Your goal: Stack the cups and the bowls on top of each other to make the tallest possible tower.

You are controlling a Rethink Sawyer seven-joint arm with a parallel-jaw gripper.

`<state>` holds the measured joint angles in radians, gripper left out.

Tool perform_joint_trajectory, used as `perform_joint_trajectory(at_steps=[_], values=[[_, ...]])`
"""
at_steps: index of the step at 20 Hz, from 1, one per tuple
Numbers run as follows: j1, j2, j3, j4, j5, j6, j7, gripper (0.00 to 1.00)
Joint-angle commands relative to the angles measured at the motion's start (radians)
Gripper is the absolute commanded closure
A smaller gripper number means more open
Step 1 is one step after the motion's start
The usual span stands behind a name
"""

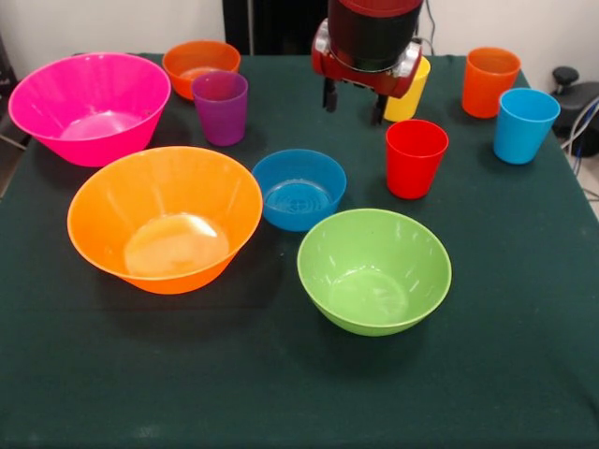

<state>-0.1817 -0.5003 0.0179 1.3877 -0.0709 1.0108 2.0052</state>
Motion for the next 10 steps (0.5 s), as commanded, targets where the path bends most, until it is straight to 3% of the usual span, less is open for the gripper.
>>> perform_joint_trajectory(at_steps=[1, 10], values=[[-0.017, 0.043, 0.093, -0.095, -0.022, 0.098, -0.06, 0.0], [-0.011, 0.112, 0.098, -0.237, -0.04, 0.18, -0.076, 0.0]])
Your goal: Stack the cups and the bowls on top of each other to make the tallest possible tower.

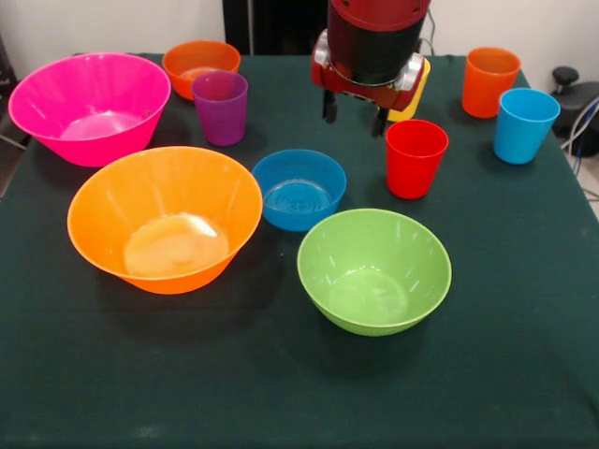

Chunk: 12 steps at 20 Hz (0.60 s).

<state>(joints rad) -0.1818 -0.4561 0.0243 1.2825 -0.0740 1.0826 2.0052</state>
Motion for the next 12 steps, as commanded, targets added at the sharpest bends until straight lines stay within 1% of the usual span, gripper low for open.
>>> perform_joint_trajectory(at_steps=[1, 4, 7, 12], values=[[-0.012, 0.074, 0.093, -0.14, -0.038, 0.112, -0.08, 0.0], [-0.012, 0.091, 0.095, -0.178, -0.04, 0.131, -0.086, 0.0], [-0.008, 0.083, 0.094, -0.172, -0.036, 0.135, -0.083, 0.0], [-0.004, 0.091, 0.092, -0.187, -0.033, 0.142, -0.074, 0.0]])
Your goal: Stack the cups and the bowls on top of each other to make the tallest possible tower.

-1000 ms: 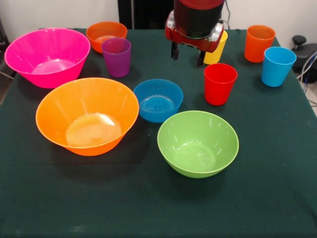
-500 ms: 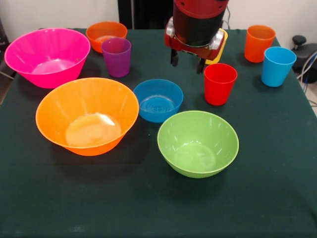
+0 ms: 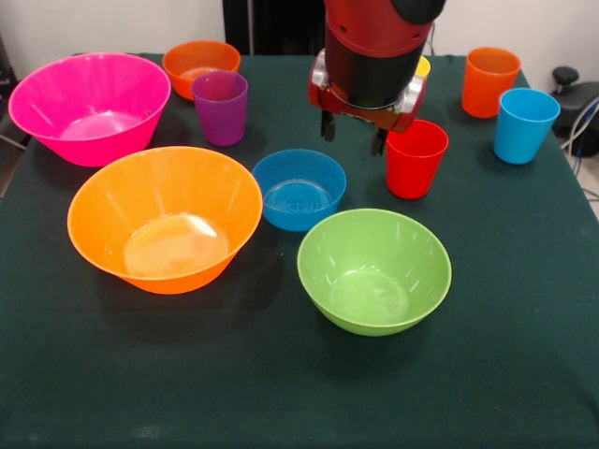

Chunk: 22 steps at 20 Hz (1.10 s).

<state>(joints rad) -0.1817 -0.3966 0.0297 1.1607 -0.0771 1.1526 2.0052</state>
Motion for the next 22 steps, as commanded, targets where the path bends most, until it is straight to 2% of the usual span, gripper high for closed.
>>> perform_joint_trajectory(at_steps=[1, 11, 20, 22], values=[[-0.004, 0.029, 0.086, -0.065, -0.028, 0.076, -0.073, 0.0], [0.008, 0.02, 0.083, -0.084, -0.026, 0.116, -0.069, 0.0], [0.014, 0.076, 0.089, -0.187, -0.026, 0.163, -0.062, 0.0], [0.017, 0.1, 0.091, -0.238, -0.027, 0.195, -0.06, 0.0]])
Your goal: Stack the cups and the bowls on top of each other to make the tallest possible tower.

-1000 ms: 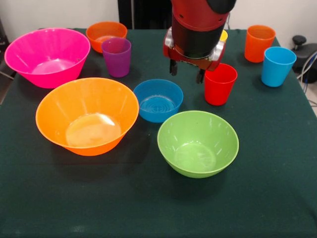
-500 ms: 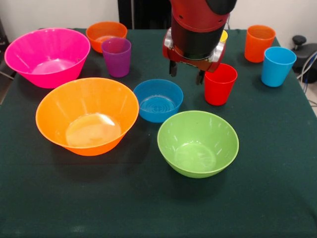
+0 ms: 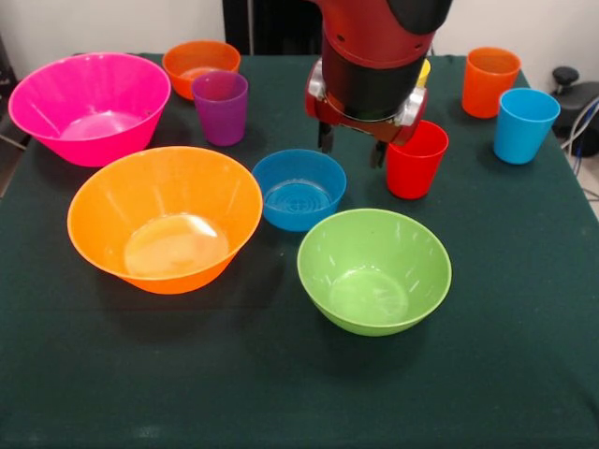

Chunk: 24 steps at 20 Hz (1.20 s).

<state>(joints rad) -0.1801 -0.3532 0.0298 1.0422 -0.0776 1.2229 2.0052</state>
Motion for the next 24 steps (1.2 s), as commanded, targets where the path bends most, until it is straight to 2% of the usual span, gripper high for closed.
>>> perform_joint_trajectory(at_steps=[1, 5, 14, 24], values=[[0.016, 0.071, 0.093, -0.151, -0.028, 0.145, -0.062, 0.0], [0.024, 0.145, 0.101, -0.303, -0.039, 0.228, -0.068, 0.0], [0.04, 0.258, 0.103, -0.525, -0.04, 0.327, -0.064, 0.0], [0.056, 0.326, 0.09, -0.641, -0.03, 0.358, -0.053, 0.0]])
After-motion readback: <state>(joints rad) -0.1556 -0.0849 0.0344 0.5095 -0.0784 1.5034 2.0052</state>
